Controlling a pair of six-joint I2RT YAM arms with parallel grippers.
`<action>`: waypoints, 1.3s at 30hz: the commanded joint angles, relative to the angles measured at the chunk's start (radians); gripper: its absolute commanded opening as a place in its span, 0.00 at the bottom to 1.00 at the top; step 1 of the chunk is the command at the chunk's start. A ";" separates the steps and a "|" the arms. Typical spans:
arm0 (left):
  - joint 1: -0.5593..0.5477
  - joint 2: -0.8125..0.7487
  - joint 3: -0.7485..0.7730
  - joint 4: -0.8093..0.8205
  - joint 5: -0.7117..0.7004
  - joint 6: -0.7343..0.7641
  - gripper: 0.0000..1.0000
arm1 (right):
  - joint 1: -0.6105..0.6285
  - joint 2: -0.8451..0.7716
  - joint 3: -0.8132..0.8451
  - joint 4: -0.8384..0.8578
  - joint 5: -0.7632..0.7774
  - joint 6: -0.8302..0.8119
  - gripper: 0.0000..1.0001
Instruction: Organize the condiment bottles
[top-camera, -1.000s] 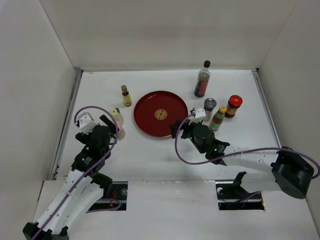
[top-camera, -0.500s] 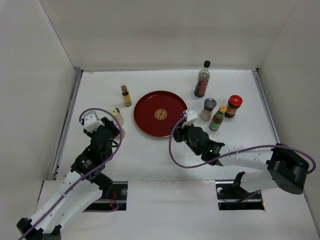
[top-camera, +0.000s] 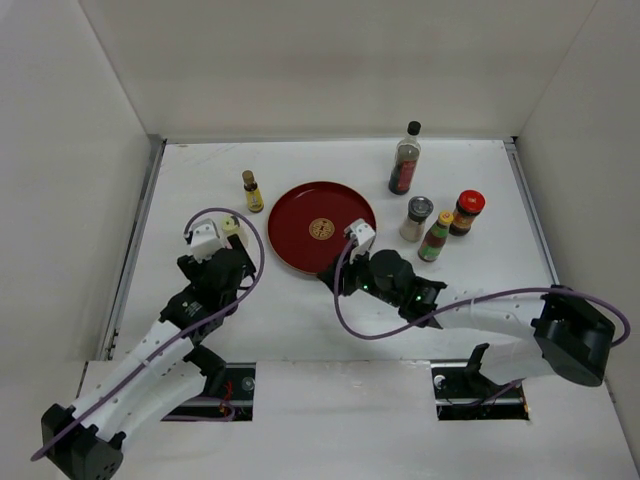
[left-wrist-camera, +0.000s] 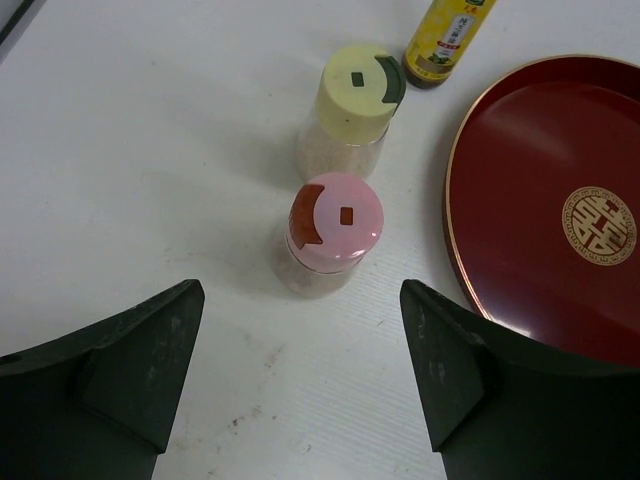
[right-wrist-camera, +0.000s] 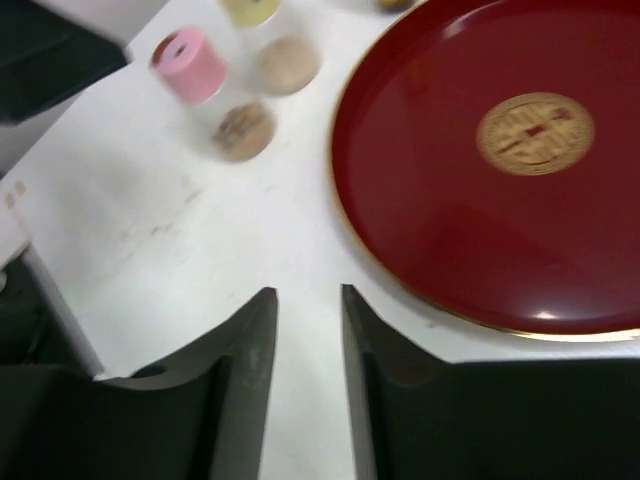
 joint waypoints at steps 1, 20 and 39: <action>0.010 0.048 0.004 0.082 0.003 -0.008 0.79 | 0.048 0.059 0.076 -0.030 -0.158 -0.034 0.47; 0.128 0.433 -0.033 0.518 0.026 0.110 0.53 | 0.088 0.064 0.061 0.030 -0.124 -0.071 0.72; -0.010 0.667 0.303 0.746 0.135 0.161 0.28 | -0.139 -0.215 -0.136 0.157 0.080 0.095 0.33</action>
